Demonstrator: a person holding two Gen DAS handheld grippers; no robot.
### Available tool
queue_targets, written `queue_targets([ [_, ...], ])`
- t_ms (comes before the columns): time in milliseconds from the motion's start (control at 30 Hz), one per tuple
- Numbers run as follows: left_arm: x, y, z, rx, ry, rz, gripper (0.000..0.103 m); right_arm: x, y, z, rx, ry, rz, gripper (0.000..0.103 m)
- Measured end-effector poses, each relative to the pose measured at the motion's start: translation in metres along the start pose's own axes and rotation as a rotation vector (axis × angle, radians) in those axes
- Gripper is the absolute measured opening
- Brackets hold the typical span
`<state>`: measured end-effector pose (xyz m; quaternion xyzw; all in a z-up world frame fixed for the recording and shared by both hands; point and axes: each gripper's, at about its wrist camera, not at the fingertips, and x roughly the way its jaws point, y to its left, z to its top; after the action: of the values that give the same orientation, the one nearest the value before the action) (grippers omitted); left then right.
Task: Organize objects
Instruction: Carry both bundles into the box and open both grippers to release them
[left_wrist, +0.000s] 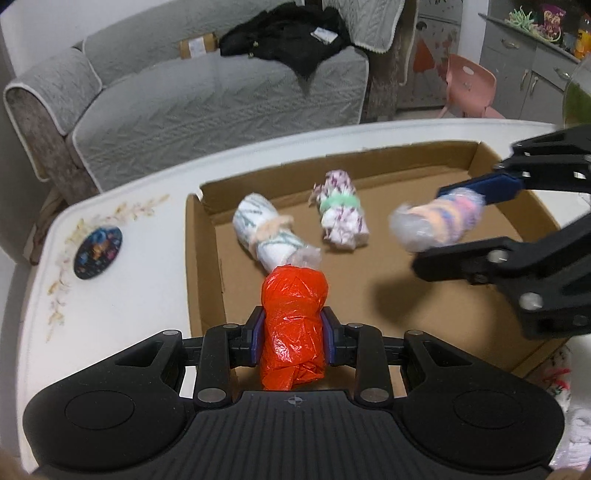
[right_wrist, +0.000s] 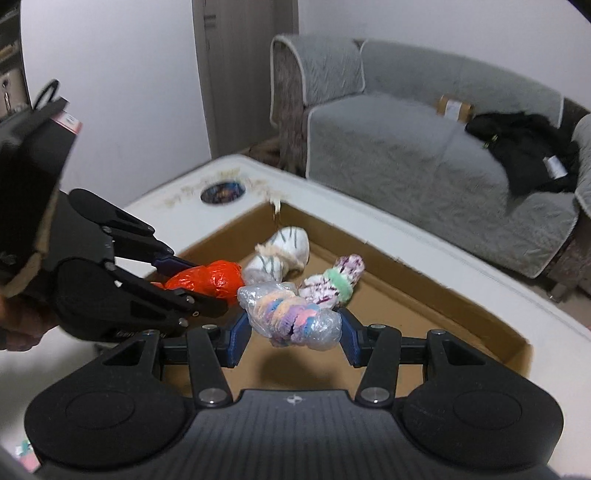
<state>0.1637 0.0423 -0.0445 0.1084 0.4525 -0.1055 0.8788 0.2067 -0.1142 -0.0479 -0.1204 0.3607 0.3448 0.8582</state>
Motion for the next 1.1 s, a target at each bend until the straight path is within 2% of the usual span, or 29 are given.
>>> queue_targets([
  [100,0.006,0.004,0.0,-0.003,0.015,-0.006,0.037,0.018,-0.002,0.003,0.01,0.035,0.003,0.047],
  [367,0.014,0.007,-0.003,-0.01,0.055,-0.016,0.037,0.026,-0.005,0.01,0.047,0.069,0.025,0.047],
  [567,0.014,0.006,0.003,-0.039,0.057,-0.013,0.037,0.028,0.001,0.012,0.036,0.127,-0.018,0.047],
  [633,0.013,0.003,0.006,-0.02,0.059,0.012,0.037,0.03,0.003,0.013,0.037,0.141,-0.026,0.047],
  [767,0.014,0.008,0.009,-0.046,0.079,0.002,0.037,0.031,0.001,0.014,0.047,0.156,-0.028,0.047],
  [1033,0.014,0.005,0.013,-0.025,0.101,0.043,0.037,0.045,-0.003,0.013,0.067,0.194,-0.031,0.047],
  [1100,0.015,0.005,0.012,-0.02,0.107,0.054,0.04,0.049,-0.004,0.012,0.065,0.209,-0.028,0.048],
])
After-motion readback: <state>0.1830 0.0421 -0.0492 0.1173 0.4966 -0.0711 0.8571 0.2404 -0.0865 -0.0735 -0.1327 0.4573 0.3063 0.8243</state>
